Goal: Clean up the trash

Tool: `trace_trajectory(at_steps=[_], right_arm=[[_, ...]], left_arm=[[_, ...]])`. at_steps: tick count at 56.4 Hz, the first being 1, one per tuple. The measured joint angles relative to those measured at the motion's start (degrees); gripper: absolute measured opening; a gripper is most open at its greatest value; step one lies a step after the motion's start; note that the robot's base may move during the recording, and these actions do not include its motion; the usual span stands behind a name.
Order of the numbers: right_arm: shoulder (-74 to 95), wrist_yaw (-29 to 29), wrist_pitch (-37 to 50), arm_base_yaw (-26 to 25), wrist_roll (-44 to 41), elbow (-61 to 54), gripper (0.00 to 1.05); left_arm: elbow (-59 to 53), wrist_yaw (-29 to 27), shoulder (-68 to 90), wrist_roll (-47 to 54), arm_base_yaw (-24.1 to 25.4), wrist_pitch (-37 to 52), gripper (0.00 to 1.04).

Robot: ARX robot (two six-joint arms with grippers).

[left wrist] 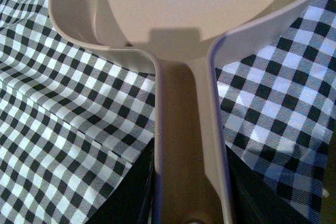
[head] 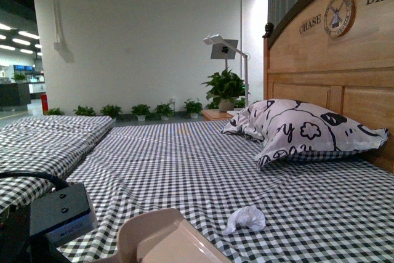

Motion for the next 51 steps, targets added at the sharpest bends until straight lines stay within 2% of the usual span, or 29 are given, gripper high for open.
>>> trace_trajectory(at_steps=[4, 6, 14, 24, 41, 51], right_arm=[[3.6, -0.9, -8.0, -0.5, -3.1, 3.4, 0.21], [6.1, -1.6, -8.7, -0.8, -4.9, 4.7, 0.21], [20.6, -4.9, -1.2, -2.0, -8.8, 7.8, 0.21], [38.9, -6.1, 8.2, -1.6, -11.3, 13.5, 0.2], [61.0, -5.9, 14.2, 2.5, -13.6, 24.7, 0.2], [71.1, -3.8, 16.9, 5.2, -14.0, 29.0, 0.2]], left_arm=[[0.0, 0.0, 0.0, 0.0, 0.0, 0.0, 0.28], [0.0, -0.1, 0.0, 0.0, 0.0, 0.0, 0.28], [0.0, 0.0, 0.0, 0.1, -0.1, 0.0, 0.28], [0.0, 0.0, 0.0, 0.1, -0.1, 0.0, 0.28], [0.0, 0.0, 0.0, 0.1, -0.1, 0.0, 0.28], [0.0, 0.0, 0.0, 0.1, -0.1, 0.0, 0.28]])
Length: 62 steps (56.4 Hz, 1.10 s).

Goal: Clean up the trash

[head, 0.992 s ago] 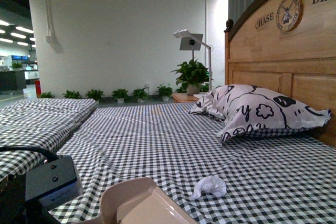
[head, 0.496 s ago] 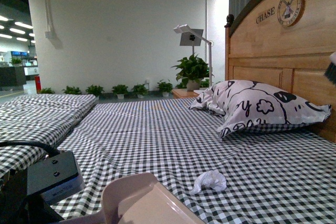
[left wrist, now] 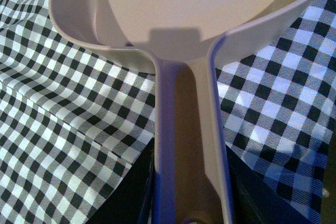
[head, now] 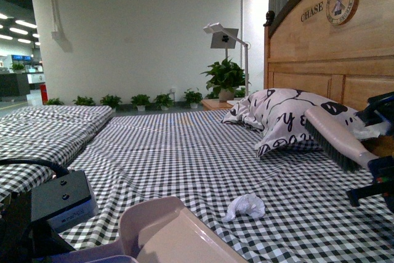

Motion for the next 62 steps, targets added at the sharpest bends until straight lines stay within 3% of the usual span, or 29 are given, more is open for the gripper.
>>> trace_trajectory(at_steps=[21, 39, 47, 62], right_arm=[[14.9, 5.7, 2.3, 3.5, -2.2, 9.5, 0.2], [23.3, 12.5, 2.5, 3.1, -8.8, 17.4, 0.2], [26.2, 12.1, -0.1, 2.7, -10.9, 18.9, 0.2], [27.9, 5.8, -7.9, 5.0, -9.8, 20.0, 0.2]], left_arm=[[0.0, 0.0, 0.0, 0.0, 0.0, 0.0, 0.28], [0.0, 0.0, 0.0, 0.0, 0.0, 0.0, 0.28], [0.0, 0.0, 0.0, 0.0, 0.0, 0.0, 0.28], [0.0, 0.0, 0.0, 0.0, 0.0, 0.0, 0.28]])
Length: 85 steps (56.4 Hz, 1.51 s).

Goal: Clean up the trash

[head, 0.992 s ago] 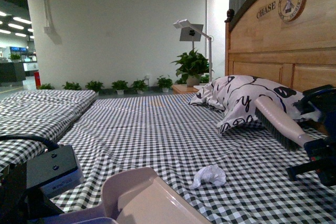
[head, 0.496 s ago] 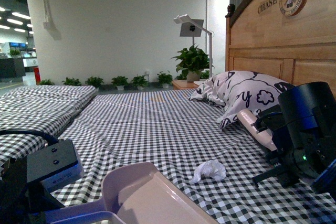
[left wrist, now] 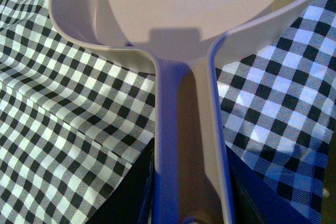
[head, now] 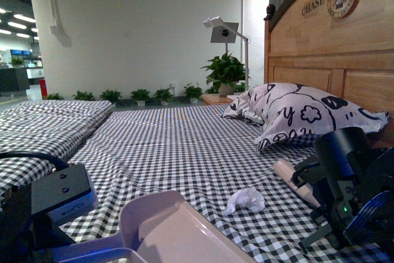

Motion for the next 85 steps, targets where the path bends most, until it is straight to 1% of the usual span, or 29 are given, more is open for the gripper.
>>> trace_trajectory(at_steps=[6, 7, 8, 9, 11, 12, 13, 14, 16, 17, 18, 19, 20, 22, 25, 26, 29, 39, 41, 50, 57, 58, 63, 64, 68, 71, 76, 85], right_arm=[[-1.5, -5.7, -3.1, 0.7, 2.0, -0.2, 0.2], [-2.3, -8.9, -3.7, 0.8, 2.6, -0.6, 0.2], [-2.7, -10.3, -3.8, 0.9, 2.7, -0.9, 0.2], [-3.7, -13.4, -4.2, 1.0, 2.9, -1.7, 0.2], [-4.9, -16.8, -4.8, 1.2, 3.0, -2.5, 0.2], [-6.1, -20.4, -5.7, 1.4, 3.0, -3.4, 0.2], [-6.8, -22.3, -6.1, 1.5, 3.0, -3.9, 0.2], [-8.1, -26.0, -7.0, 1.6, 2.9, -4.9, 0.2], [-9.6, -29.8, -8.0, 1.7, 2.7, -5.8, 0.2], [-11.0, -33.2, -9.0, 1.8, 2.5, -6.7, 0.2], [-11.6, -34.8, -9.6, 1.8, 2.5, -7.1, 0.2], [-13.0, -37.9, -10.6, 1.8, 2.3, -7.8, 0.2], [-13.7, -38.7, -11.1, 1.8, 2.3, -8.1, 0.2], [-15.7, -43.6, -12.6, 1.6, 1.7, -8.8, 0.2], [-18.1, -47.7, -14.2, 1.0, 1.0, -9.3, 0.2], [-18.6, -48.2, -14.4, 0.8, 0.6, -9.3, 0.2], [-20.2, -48.2, -14.5, -0.3, -0.1, -9.3, 0.2], [-22.8, -43.5, -13.6, -6.4, -1.3, -9.4, 0.2], [-22.9, -42.4, -12.6, -7.9, -1.3, -9.8, 0.2], [-24.0, -36.4, -6.4, -11.3, 1.2, -11.8, 0.2], [-27.3, -35.0, -2.0, -14.3, 4.9, -14.3, 0.2], [-27.8, -34.9, -1.7, -14.7, 5.1, -14.6, 0.2], [-31.6, -35.2, 0.1, -17.4, 7.8, -17.5, 0.2], [-32.7, -35.3, 0.4, -18.0, 8.4, -18.2, 0.2], [-36.2, -36.0, 0.9, -20.1, 9.9, -20.4, 0.2], [-38.4, -36.8, 0.9, -21.5, 11.1, -21.7, 0.2], [-43.4, -39.1, 0.5, -23.8, 13.3, -24.0, 0.2], [-52.9, -44.1, -1.7, -26.9, 15.8, -26.6, 0.2]], left_arm=[[0.0, 0.0, 0.0, 0.0, 0.0, 0.0, 0.28], [0.0, 0.0, 0.0, 0.0, 0.0, 0.0, 0.28], [0.0, 0.0, 0.0, 0.0, 0.0, 0.0, 0.28], [0.0, 0.0, 0.0, 0.0, 0.0, 0.0, 0.28], [0.0, 0.0, 0.0, 0.0, 0.0, 0.0, 0.28], [0.0, 0.0, 0.0, 0.0, 0.0, 0.0, 0.28], [0.0, 0.0, 0.0, 0.0, 0.0, 0.0, 0.28], [0.0, 0.0, 0.0, 0.0, 0.0, 0.0, 0.28], [0.0, 0.0, 0.0, 0.0, 0.0, 0.0, 0.28], [0.0, 0.0, 0.0, 0.0, 0.0, 0.0, 0.28], [0.0, 0.0, 0.0, 0.0, 0.0, 0.0, 0.28], [0.0, 0.0, 0.0, 0.0, 0.0, 0.0, 0.28], [0.0, 0.0, 0.0, 0.0, 0.0, 0.0, 0.28], [0.0, 0.0, 0.0, 0.0, 0.0, 0.0, 0.28], [0.0, 0.0, 0.0, 0.0, 0.0, 0.0, 0.28], [0.0, 0.0, 0.0, 0.0, 0.0, 0.0, 0.28], [0.0, 0.0, 0.0, 0.0, 0.0, 0.0, 0.28], [0.0, 0.0, 0.0, 0.0, 0.0, 0.0, 0.28], [0.0, 0.0, 0.0, 0.0, 0.0, 0.0, 0.28], [0.0, 0.0, 0.0, 0.0, 0.0, 0.0, 0.28], [0.0, -0.2, 0.0, -0.2, 0.0, 0.1, 0.28], [-0.4, -0.9, 0.0, -1.2, -0.1, 1.7, 0.28], [-3.9, -6.1, -0.3, -7.6, -0.5, 13.6, 0.28], [-4.5, -7.3, -0.3, -10.6, -0.6, 16.2, 0.28], [-4.9, -8.9, -0.5, -16.8, -0.3, 20.9, 0.28], [-4.9, -10.3, -1.7, -21.9, 0.0, 22.0, 0.28], [-4.9, -11.9, -3.9, -27.3, 0.2, 22.3, 0.28], [-5.3, -15.2, -8.1, -32.9, -0.1, 22.2, 0.28]])
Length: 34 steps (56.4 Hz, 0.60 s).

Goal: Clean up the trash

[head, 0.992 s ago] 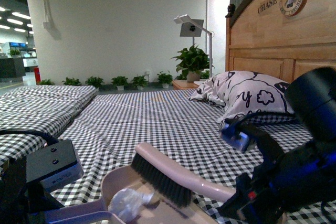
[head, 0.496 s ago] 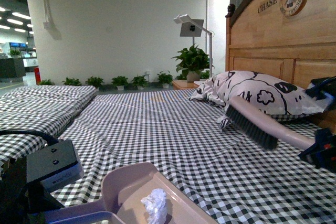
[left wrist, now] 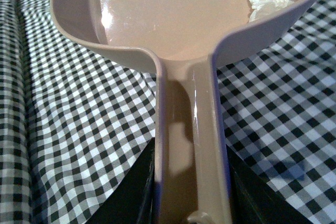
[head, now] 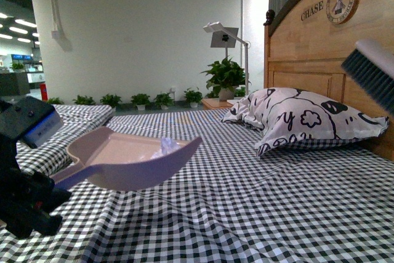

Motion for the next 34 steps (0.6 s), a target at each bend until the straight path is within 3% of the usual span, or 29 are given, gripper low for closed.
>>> trace_trajectory(at_steps=[12, 20, 34], right_arm=[[-12.3, -7.0, -4.2, -4.1, 4.9, -1.5, 0.2], [-22.2, -11.9, -7.1, -7.1, 9.1, -2.4, 0.2], [-34.6, -18.9, -9.7, -13.5, 15.4, -3.1, 0.2]], left_arm=[[-2.9, -6.1, -8.5, -3.8, -1.5, -0.7, 0.28], [-7.5, -18.4, -17.5, -3.7, -4.1, 1.2, 0.28], [-11.6, -28.2, -36.1, -8.3, -7.0, -6.5, 0.28]])
